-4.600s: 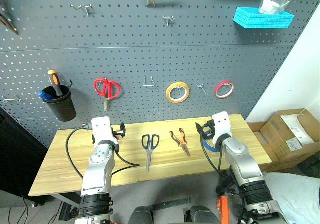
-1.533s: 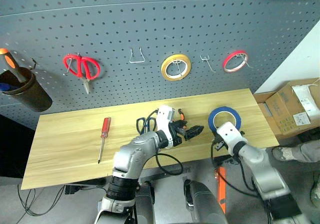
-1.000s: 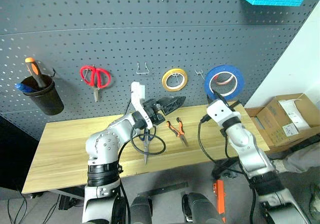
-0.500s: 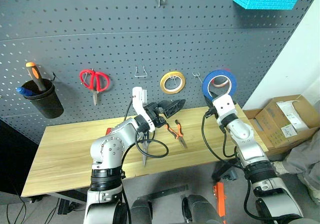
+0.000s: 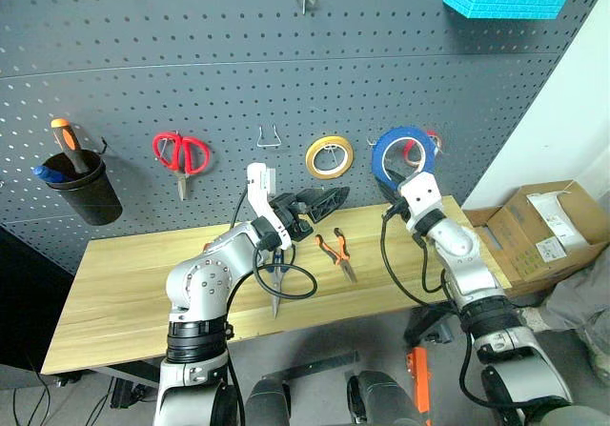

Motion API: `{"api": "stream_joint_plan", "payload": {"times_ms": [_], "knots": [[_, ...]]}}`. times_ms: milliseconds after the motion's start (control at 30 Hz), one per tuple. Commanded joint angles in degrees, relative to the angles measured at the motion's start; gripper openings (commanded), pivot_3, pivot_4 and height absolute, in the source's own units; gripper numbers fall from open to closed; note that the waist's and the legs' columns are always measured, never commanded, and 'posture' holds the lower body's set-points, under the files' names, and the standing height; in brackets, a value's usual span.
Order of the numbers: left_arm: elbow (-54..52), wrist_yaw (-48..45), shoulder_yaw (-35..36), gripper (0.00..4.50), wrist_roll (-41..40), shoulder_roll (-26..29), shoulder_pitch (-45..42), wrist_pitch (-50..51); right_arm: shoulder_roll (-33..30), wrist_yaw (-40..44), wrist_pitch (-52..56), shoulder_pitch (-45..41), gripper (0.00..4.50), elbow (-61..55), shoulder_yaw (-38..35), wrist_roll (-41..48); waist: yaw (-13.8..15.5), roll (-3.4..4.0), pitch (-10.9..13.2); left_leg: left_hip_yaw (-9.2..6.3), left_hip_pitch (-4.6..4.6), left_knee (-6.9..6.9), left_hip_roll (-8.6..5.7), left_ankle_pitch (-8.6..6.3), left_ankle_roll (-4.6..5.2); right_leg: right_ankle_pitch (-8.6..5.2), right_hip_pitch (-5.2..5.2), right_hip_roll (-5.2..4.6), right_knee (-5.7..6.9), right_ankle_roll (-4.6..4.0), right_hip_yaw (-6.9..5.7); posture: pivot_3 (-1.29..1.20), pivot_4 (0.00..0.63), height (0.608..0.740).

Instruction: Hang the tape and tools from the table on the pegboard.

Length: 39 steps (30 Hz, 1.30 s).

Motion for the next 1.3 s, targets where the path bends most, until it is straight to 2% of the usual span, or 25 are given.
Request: {"api": "stream_joint_plan", "payload": {"times_ms": [33,200,367,433,567,767,933,1067,1167,1300], "knots": [[-1.9,0.5,0.2,4.50,-1.2,-0.1,-1.0,-0.9,-0.7,4.2,0.9,-2.9,0.54,2.3,-1.6,2.8,0.0,0.01,0.0,0.00,0.00,0.00,0.00,0.00,0.00,0.00,0.00,0.00,0.00,0.00,0.00,0.10,0.053,0.740],[-1.4,0.8,-0.5,4.50,-0.9,-0.2,-1.0,-1.1,-1.3,10.4,2.9,-8.0,0.54,10.2,-2.5,5.2,0.1,0.01,0.0,0.02,0.00,-0.01,0.00,0.00,0.00,0.00,0.00,0.00,-0.01,0.00,0.02,0.10,0.058,0.740],[-1.4,1.2,-0.4,4.50,-1.0,-0.2,-1.4,-1.0,-2.3,9.9,3.1,-12.7,0.54,17.2,-3.9,4.7,0.1,0.01,0.0,0.01,0.00,-0.01,0.00,0.00,0.00,0.00,0.00,0.00,0.02,-0.01,0.01,0.11,0.061,0.740],[-1.3,1.3,-0.4,4.50,-1.0,-0.2,-1.5,-1.0,-2.2,9.9,2.9,-13.3,1.27,18.4,-4.6,4.7,0.1,0.01,0.0,0.01,0.01,-0.02,0.00,0.00,0.00,0.00,0.00,0.00,0.01,-0.01,0.01,0.11,0.064,0.740],[-1.5,1.5,-0.4,4.50,-1.1,-0.3,-1.5,-0.9,-1.8,9.9,2.9,-11.8,2.45,17.2,-5.0,4.6,0.1,0.01,0.0,0.01,0.00,-0.05,0.01,0.00,0.00,0.00,-0.01,0.00,0.00,-0.01,0.02,0.11,0.066,0.740],[-1.6,1.4,-0.6,4.50,-1.2,-0.3,-1.5,-0.9,-0.5,7.4,6.3,-4.8,4.47,8.0,-4.7,4.4,0.1,0.01,0.0,0.01,0.00,-0.03,0.01,0.00,0.00,0.00,-0.01,0.00,0.04,0.00,0.02,0.10,0.068,0.740],[-2.4,1.3,-0.7,4.50,-1.4,-0.1,0.0,-0.7,0.0,6.7,14.8,3.9,4.47,-4.7,-3.9,5.0,0.3,0.04,0.0,0.02,0.00,-0.02,0.01,0.00,0.00,0.00,-0.02,0.01,0.05,0.00,0.03,0.10,0.090,0.740],[-5.9,1.4,-1.3,4.50,-1.9,1.3,6.1,1.1,0.2,5.3,32.8,11.4,4.47,-16.2,0.2,2.8,0.2,0.12,0.1,0.04,0.07,-0.06,0.05,0.00,0.00,-0.04,-0.01,0.02,0.05,-0.05,0.05,0.10,0.124,0.740],[-10.4,-2.6,-10.7,4.50,5.6,9.0,14.8,-0.5,0.8,8.5,47.1,11.7,4.47,-20.8,5.9,3.5,-0.3,0.21,0.4,0.15,0.27,-0.16,0.17,-0.01,0.01,-0.29,-0.03,0.12,0.16,-0.49,0.22,0.11,0.157,0.740],[-7.5,1.1,-12.2,4.50,12.9,10.3,20.5,-6.0,5.0,6.1,55.1,5.0,4.47,-16.2,7.2,3.3,0.0,0.35,1.9,0.32,0.65,-0.18,0.13,-0.01,0.02,-0.48,-0.10,0.23,0.74,-0.78,0.64,0.13,0.193,0.740]]}}
